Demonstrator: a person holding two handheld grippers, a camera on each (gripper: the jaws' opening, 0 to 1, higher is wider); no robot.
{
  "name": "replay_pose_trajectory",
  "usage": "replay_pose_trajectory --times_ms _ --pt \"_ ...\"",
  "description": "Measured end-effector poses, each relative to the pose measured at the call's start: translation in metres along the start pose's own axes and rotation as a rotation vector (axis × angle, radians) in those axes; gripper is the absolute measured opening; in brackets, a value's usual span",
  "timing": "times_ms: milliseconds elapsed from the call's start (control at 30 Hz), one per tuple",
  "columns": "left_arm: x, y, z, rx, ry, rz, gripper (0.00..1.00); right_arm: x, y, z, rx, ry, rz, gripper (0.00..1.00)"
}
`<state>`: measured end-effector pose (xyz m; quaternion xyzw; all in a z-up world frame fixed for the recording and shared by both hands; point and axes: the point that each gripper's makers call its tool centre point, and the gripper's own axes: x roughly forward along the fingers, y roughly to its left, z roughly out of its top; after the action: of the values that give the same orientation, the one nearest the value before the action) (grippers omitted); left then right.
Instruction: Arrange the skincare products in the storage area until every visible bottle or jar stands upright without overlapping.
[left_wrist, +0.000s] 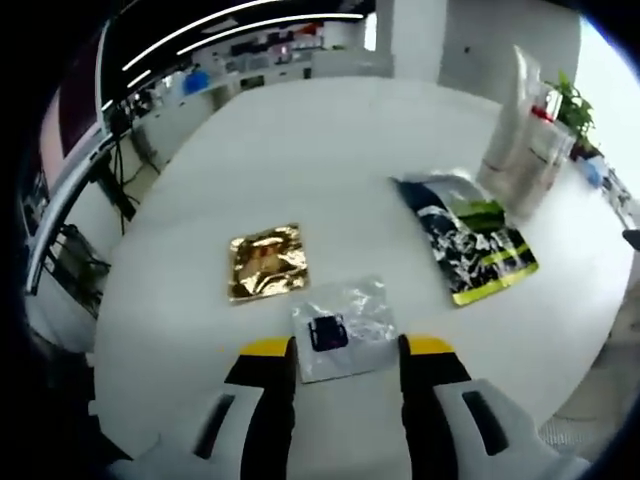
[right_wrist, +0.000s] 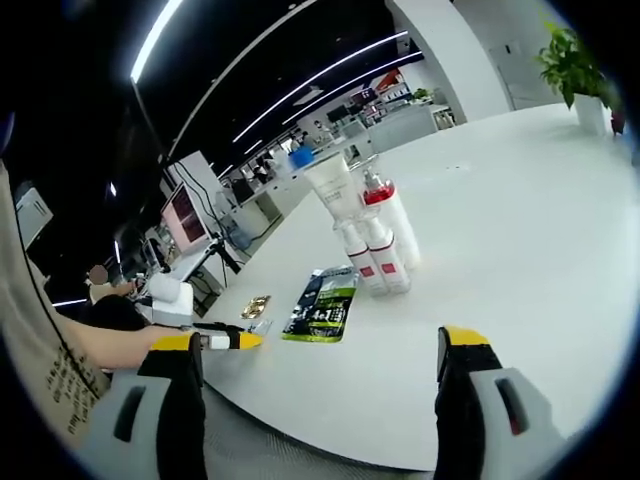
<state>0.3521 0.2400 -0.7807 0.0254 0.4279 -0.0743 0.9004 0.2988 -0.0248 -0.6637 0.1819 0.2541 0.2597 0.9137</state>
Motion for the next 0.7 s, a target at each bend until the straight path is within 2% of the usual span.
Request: replay_pose_trajectory --times_ms 267,700 --pt "-0.002 0.000 0.001 -0.015 -0.010 -0.008 0.38 0.000 0.000 0.000 0.000 -0.001 -0.001 0.98" --pt "-0.002 -0.013 0.021 -0.002 -0.045 -0.035 0.38 0.000 0.000 0.000 -0.003 0.000 -0.002 0.98"
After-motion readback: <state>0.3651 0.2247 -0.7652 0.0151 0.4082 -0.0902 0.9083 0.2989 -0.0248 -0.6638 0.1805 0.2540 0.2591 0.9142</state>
